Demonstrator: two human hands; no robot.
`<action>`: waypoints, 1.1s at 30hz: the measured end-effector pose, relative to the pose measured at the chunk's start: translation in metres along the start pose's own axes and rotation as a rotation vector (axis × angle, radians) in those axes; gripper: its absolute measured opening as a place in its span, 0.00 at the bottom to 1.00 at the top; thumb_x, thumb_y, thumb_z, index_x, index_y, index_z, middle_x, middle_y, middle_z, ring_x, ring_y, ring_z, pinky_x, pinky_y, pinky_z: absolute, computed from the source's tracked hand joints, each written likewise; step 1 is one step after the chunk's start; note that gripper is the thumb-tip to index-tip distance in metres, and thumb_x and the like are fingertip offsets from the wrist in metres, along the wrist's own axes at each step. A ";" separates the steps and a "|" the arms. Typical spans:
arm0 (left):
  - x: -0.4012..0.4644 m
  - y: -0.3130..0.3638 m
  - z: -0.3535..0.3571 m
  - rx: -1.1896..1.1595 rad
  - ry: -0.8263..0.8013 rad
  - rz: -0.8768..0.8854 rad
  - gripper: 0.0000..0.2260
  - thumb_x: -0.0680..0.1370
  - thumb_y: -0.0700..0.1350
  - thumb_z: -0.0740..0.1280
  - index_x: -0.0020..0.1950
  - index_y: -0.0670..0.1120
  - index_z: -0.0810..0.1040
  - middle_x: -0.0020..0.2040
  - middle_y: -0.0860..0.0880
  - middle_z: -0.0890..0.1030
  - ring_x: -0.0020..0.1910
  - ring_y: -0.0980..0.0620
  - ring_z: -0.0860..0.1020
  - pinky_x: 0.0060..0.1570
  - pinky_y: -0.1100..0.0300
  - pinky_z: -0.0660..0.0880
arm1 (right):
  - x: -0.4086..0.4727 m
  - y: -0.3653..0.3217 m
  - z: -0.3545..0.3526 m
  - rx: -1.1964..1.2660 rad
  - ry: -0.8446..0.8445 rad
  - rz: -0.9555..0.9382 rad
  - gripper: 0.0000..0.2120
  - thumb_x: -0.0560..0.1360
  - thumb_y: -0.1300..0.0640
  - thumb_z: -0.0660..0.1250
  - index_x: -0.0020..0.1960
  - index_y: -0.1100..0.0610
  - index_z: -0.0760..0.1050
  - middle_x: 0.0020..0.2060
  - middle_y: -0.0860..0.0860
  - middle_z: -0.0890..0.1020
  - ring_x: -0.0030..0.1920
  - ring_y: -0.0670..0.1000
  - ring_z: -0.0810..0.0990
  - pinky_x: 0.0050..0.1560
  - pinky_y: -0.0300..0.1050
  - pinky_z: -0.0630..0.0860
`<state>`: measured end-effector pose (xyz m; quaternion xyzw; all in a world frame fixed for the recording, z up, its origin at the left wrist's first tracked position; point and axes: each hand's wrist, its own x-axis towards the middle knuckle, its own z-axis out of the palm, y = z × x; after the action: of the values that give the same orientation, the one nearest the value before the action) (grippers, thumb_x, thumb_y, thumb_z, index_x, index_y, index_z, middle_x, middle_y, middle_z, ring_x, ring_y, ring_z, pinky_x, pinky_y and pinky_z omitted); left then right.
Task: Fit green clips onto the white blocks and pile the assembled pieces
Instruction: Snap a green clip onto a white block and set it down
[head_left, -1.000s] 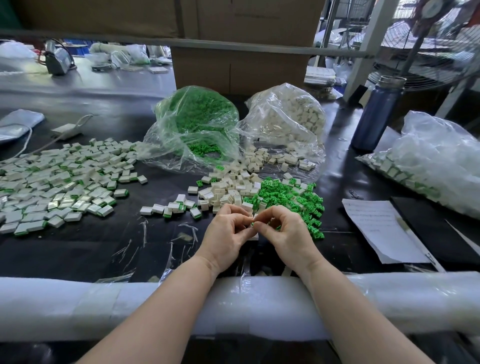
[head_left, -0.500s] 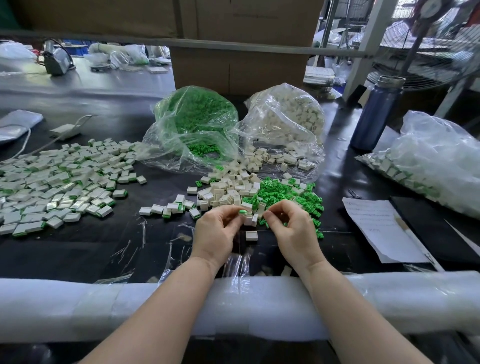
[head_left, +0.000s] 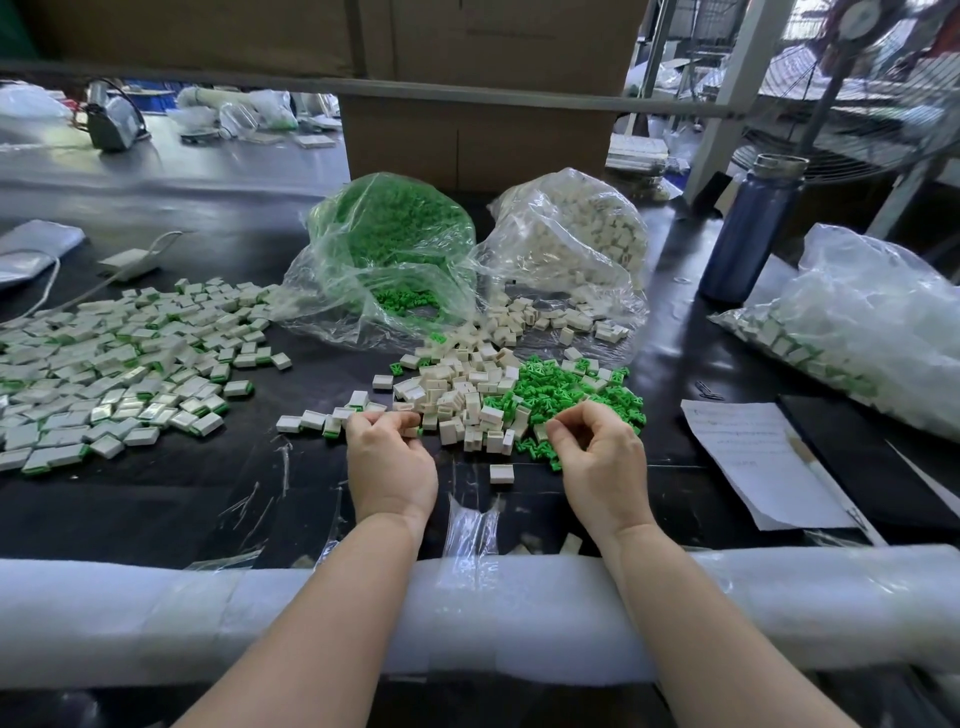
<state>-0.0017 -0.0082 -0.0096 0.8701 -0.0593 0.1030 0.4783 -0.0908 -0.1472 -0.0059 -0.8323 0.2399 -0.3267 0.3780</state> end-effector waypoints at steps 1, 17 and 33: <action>0.000 0.000 0.000 0.016 -0.005 -0.007 0.10 0.77 0.34 0.61 0.55 0.40 0.79 0.60 0.43 0.70 0.46 0.53 0.69 0.48 0.71 0.62 | 0.000 0.000 0.000 -0.004 0.005 0.005 0.05 0.74 0.59 0.68 0.40 0.57 0.76 0.36 0.50 0.78 0.37 0.48 0.74 0.40 0.39 0.69; -0.010 0.006 0.000 0.181 -0.133 0.364 0.08 0.75 0.42 0.68 0.52 0.44 0.81 0.50 0.49 0.72 0.53 0.51 0.67 0.59 0.58 0.65 | -0.001 -0.001 -0.001 -0.340 -0.073 0.090 0.02 0.73 0.56 0.68 0.45 0.53 0.79 0.55 0.50 0.79 0.64 0.51 0.71 0.62 0.47 0.64; -0.014 0.009 0.005 0.055 -0.544 0.495 0.07 0.75 0.47 0.68 0.50 0.46 0.80 0.49 0.50 0.77 0.51 0.53 0.73 0.56 0.62 0.69 | -0.004 -0.006 0.004 -0.196 -0.120 -0.118 0.03 0.76 0.63 0.64 0.47 0.60 0.76 0.42 0.51 0.78 0.46 0.53 0.76 0.47 0.40 0.69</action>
<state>-0.0165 -0.0169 -0.0079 0.8376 -0.3902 -0.0180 0.3819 -0.0896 -0.1395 -0.0045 -0.8960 0.1983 -0.2729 0.2889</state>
